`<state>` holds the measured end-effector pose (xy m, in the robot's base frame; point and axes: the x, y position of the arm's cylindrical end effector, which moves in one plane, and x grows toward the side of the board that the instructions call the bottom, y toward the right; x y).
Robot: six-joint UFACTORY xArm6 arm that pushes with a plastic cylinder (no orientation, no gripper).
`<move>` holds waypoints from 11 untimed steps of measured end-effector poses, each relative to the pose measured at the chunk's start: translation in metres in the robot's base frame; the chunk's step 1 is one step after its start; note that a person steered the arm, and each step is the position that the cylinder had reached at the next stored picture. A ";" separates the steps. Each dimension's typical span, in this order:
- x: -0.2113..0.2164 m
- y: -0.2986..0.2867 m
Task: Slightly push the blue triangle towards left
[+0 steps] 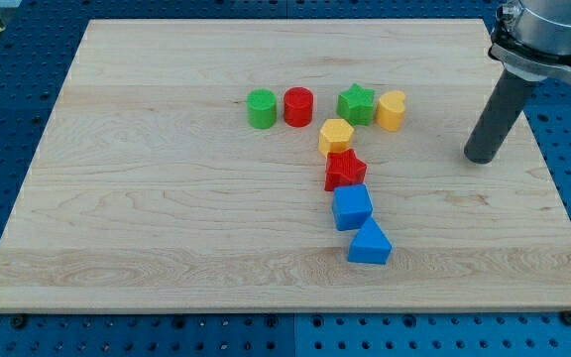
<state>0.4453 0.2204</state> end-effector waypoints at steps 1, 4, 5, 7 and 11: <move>-0.036 0.002; 0.007 -0.013; 0.060 -0.028; 0.115 -0.071; 0.132 -0.136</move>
